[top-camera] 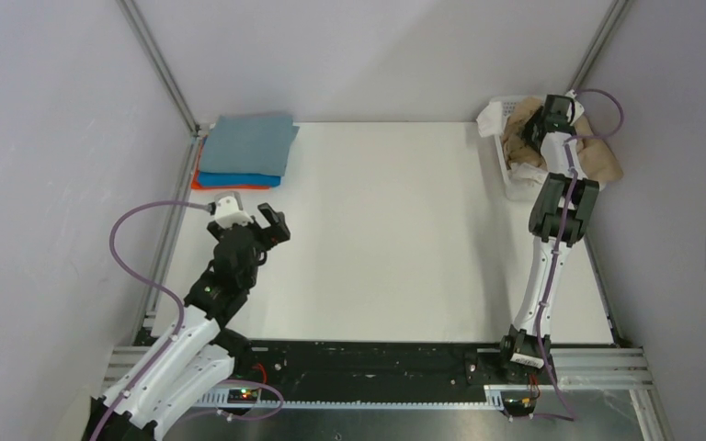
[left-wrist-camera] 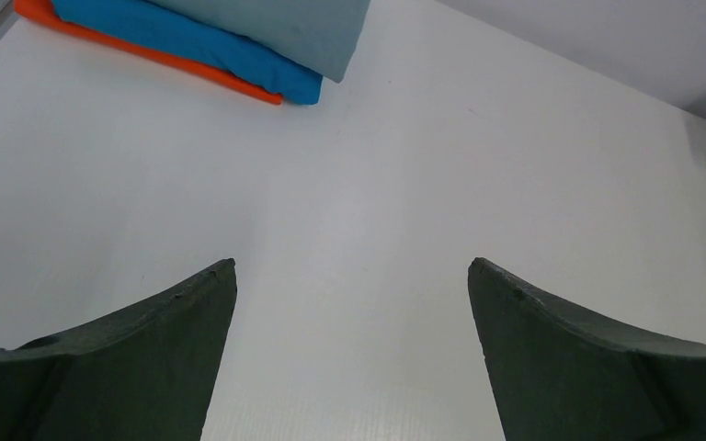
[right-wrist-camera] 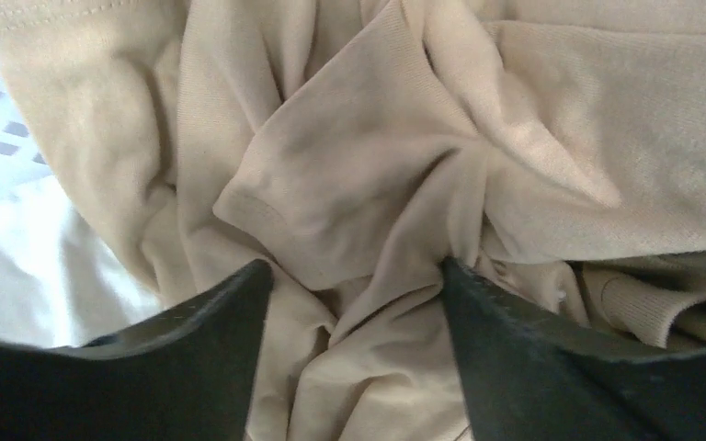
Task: Fold and stack the t-shirts
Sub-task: Grab crumpled tshirt from bin with the right arm
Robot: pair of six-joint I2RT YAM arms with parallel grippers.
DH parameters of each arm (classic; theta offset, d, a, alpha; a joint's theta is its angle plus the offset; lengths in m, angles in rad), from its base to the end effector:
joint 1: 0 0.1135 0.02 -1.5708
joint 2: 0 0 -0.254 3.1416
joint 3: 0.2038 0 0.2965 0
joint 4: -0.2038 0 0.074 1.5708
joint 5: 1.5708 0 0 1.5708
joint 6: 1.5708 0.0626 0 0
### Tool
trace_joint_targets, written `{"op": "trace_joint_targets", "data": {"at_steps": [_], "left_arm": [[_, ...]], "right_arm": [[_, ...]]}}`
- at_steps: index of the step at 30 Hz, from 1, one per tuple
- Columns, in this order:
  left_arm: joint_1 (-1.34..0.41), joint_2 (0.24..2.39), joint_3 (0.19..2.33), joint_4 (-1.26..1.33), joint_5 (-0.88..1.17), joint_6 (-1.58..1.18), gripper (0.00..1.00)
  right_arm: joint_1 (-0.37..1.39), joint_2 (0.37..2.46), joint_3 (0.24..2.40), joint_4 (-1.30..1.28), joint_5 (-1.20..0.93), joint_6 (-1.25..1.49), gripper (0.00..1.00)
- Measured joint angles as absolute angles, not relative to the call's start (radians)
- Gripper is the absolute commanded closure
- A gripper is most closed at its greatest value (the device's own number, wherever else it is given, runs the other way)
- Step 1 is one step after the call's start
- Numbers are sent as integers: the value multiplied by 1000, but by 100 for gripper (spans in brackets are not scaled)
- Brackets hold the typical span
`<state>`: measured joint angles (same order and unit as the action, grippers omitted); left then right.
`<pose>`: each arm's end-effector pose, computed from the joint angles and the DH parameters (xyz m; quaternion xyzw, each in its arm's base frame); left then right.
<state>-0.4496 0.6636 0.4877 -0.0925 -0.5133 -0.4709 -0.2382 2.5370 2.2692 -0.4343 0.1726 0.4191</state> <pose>0.2297 -0.0767 0.2441 -0.1620 0.7676 -0.0795 0.6150 0.6082 -0.1587 0.1513 0.3260 0.8437 -0.0400 0.4246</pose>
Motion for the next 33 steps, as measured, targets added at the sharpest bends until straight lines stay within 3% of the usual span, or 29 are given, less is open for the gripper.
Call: {"op": "trace_joint_targets", "data": {"at_steps": [3, 5, 6, 7, 17, 33], "left_arm": [[-450, 680, 488, -93, -514, -471, 0], [-450, 688, 488, -94, -514, -471, 0], [-450, 689, 488, -95, -514, -471, 0], [-450, 690, 488, -96, -515, -471, 0], [-450, 684, 488, -97, -521, -470, 0], [-450, 663, 488, -99, -521, -470, 0]], "right_arm": [[-250, 2537, 2271, -422, 122, 431, 75], [-257, 2537, 2271, -418, 75, 442, 83], [-258, 2537, 2271, -411, 50, 445, 96], [-260, 2537, 2271, -402, 20, 451, 100], [-271, 2489, 2271, -371, -121, 470, 100], [-213, 2103, 2333, -147, -96, 418, 100]]}}
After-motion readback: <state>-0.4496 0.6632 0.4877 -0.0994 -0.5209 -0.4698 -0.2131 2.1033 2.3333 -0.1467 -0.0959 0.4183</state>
